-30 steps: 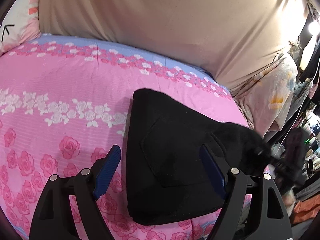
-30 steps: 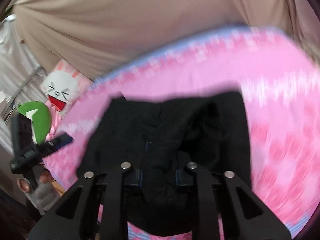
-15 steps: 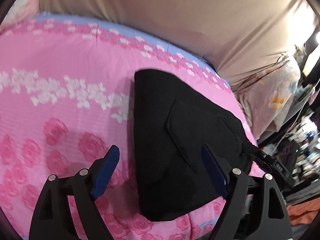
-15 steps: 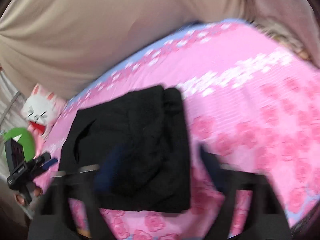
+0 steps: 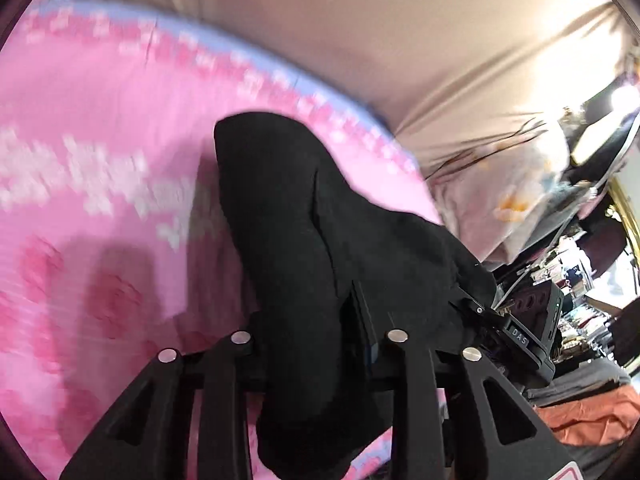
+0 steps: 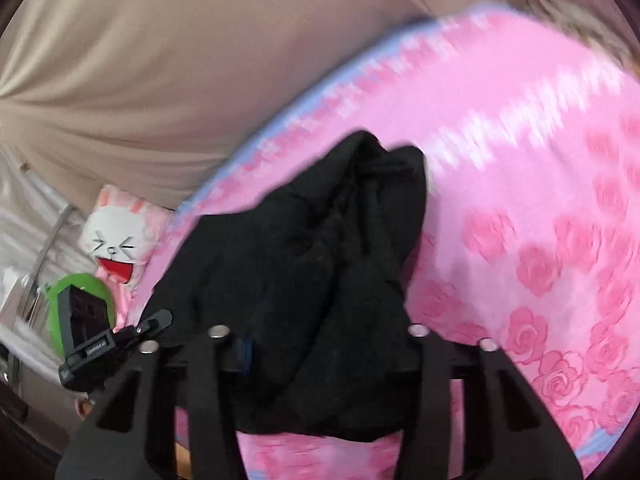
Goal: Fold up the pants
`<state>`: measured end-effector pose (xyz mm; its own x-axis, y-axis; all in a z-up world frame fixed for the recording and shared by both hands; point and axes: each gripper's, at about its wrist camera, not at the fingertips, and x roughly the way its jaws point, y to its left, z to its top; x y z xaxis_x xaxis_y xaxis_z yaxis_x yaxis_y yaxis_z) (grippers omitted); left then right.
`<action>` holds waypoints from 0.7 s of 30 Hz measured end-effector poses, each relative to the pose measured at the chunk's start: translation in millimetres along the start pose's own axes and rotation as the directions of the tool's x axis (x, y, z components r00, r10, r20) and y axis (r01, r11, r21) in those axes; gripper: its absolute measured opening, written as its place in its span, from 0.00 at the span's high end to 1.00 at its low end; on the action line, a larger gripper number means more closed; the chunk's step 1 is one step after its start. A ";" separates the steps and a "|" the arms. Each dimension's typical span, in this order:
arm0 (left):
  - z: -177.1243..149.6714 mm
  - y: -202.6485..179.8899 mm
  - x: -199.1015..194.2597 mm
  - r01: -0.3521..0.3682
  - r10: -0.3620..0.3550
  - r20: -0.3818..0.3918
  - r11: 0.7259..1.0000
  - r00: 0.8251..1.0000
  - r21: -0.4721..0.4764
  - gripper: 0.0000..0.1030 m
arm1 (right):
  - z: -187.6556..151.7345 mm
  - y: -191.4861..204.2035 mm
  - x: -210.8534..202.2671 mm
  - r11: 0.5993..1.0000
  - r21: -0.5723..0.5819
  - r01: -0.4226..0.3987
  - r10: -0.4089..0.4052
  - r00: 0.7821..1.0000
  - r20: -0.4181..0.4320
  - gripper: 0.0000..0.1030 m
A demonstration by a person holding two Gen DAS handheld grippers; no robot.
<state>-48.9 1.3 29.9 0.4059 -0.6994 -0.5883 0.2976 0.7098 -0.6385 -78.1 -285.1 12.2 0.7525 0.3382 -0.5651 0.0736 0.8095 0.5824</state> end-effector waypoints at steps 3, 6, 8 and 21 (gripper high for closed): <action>-6.7 -7.1 -39.2 -0.011 0.010 0.032 0.999 0.999 0.038 0.74 | -7.6 29.5 -3.9 0.996 -0.092 -0.010 0.008 1.000 -0.024 0.54; -29.7 2.9 -52.6 -0.123 0.122 0.020 0.991 0.992 0.055 0.69 | -38.1 24.5 22.4 0.994 -0.103 0.043 -0.057 0.990 -0.132 0.38; -42.3 19.9 -44.9 -0.172 0.173 -0.018 0.985 0.985 0.021 0.65 | -50.3 11.4 31.0 0.995 -0.062 0.078 -0.088 0.982 -0.166 0.32; -58.7 54.7 -22.7 -0.002 -0.003 -0.029 0.989 1.000 -0.151 0.31 | -54.7 18.4 48.9 1.000 -0.023 -0.005 0.000 0.985 -0.175 0.26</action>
<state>-92.6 51.0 -20.8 0.3795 -0.7035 -0.6009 0.1633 0.6902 -0.7049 -75.8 -227.5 -36.7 0.6265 0.4172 -0.6583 0.0551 0.8188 0.5714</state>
